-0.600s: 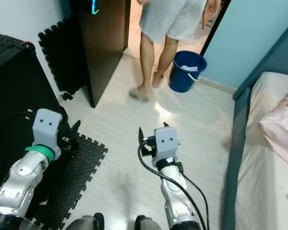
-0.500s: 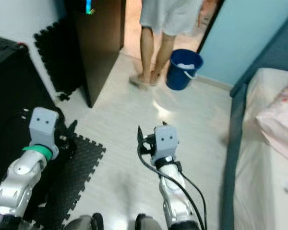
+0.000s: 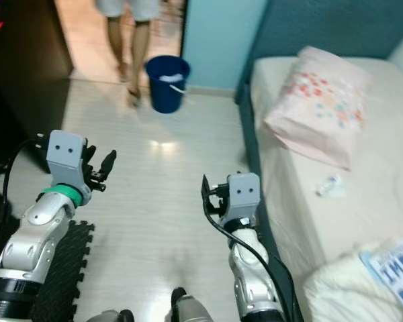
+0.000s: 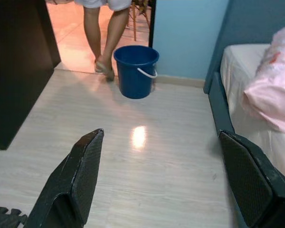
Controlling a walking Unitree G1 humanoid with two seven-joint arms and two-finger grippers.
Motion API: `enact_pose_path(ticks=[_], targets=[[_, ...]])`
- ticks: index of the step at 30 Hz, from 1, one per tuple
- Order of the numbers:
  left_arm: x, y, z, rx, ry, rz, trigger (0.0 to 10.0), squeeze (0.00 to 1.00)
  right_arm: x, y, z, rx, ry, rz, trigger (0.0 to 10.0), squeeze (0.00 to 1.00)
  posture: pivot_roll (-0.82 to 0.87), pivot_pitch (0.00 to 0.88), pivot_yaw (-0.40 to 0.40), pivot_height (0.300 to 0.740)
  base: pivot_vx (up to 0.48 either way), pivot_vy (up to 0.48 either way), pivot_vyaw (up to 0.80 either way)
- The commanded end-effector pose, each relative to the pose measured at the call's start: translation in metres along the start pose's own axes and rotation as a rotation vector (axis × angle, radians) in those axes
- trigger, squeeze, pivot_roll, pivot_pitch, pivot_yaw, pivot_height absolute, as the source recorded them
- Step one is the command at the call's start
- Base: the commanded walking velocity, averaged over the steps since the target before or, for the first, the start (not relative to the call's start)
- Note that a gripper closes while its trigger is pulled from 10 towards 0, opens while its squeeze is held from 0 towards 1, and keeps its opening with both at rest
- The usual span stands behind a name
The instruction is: Clean up the room
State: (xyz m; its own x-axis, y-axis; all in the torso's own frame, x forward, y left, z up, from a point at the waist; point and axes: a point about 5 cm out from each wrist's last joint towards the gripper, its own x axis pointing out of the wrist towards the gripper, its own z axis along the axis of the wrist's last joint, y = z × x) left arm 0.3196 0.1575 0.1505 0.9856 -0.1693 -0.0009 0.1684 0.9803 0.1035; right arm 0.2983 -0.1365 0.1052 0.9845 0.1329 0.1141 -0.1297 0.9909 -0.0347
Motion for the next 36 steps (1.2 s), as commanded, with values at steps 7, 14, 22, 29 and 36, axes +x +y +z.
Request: enact_pose_path(ticks=[7, 14, 22, 29, 36], targets=[[0.000, 0.001, -0.005, 0.029, 0.018, 0.023, 10.0, 0.00, 0.002, 0.001, -0.003, 0.010, 0.031, 0.007, 10.0, 0.00, -0.02, 0.140, 0.013, 0.740, 0.000, 0.000, -0.80], [0.003, 0.002, -0.003, 0.042, 0.009, 0.029, 10.0, 0.00, 0.004, 0.003, -0.001, 0.017, 0.027, 0.006, 10.0, 0.00, -0.02, 0.137, 0.023, 0.740, 0.000, 0.000, -0.80], [0.004, -0.009, -0.002, 0.037, -0.004, 0.003, 10.0, 0.00, 0.006, 0.003, 0.000, 0.027, 0.023, -0.005, 10.0, 0.00, -0.01, 0.132, 0.030, 0.740, 0.000, 0.000, -0.80], [0.004, -0.016, -0.001, 0.059, -0.030, -0.018, 10.0, 0.00, 0.007, 0.002, 0.001, 0.029, 0.022, -0.006, 10.0, 0.00, -0.01, 0.137, 0.029, 0.740, 0.000, 0.000, -0.80], [0.006, -0.016, 0.000, 0.063, -0.046, -0.015, 10.0, 0.00, 0.007, 0.002, 0.000, 0.029, 0.025, -0.007, 10.0, 0.00, -0.01, 0.130, 0.027, 0.740, 0.118, 0.000, -0.80]])
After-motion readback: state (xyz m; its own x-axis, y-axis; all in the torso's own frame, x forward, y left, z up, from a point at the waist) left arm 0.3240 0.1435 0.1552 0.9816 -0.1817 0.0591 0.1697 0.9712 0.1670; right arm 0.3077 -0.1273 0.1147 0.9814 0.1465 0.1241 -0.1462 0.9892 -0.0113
